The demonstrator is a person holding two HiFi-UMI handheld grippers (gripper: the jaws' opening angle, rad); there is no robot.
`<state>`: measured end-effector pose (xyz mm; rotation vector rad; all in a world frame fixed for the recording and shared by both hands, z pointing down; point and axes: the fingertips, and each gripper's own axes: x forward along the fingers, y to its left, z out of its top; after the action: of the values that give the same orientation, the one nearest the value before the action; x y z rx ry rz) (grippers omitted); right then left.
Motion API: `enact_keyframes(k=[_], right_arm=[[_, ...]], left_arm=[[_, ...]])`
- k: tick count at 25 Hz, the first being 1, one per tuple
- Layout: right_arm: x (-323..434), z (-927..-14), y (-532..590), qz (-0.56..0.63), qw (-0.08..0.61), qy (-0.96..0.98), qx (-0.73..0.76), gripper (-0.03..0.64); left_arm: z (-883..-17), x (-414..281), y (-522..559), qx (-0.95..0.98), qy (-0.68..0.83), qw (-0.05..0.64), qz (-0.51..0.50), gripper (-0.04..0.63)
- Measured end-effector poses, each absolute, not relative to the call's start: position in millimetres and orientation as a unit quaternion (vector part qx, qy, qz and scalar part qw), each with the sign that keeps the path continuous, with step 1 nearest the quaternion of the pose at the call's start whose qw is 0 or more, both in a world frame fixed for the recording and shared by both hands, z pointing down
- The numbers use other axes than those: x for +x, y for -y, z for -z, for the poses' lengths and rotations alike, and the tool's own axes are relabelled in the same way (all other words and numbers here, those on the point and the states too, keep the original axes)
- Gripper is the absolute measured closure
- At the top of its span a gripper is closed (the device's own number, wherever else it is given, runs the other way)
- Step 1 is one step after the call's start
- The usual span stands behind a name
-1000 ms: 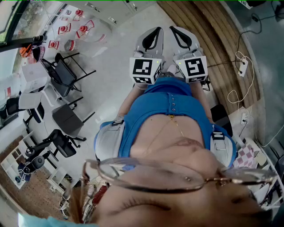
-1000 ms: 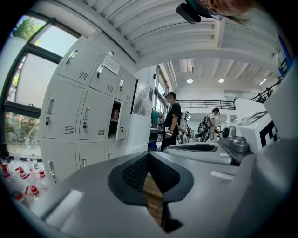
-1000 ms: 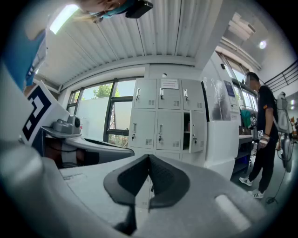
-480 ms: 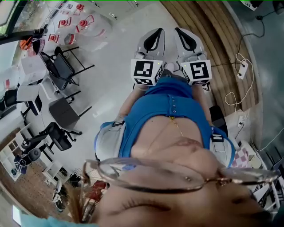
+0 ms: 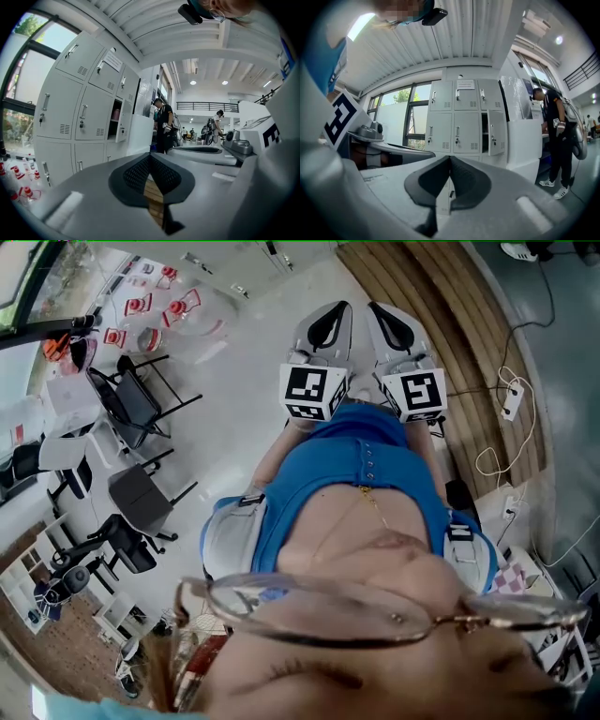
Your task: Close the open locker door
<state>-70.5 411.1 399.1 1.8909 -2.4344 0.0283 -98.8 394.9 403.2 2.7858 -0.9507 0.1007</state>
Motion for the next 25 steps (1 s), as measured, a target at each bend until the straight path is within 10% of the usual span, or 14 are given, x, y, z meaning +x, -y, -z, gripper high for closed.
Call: enact_keyframes(k=[25], right_arm=[[-59,-406,-231,-0.017,0.029,0.770,0.637,0.615]], left_arm=[[-408,-77,-218,0.958,0.266,0.093,-0.045,0.595]])
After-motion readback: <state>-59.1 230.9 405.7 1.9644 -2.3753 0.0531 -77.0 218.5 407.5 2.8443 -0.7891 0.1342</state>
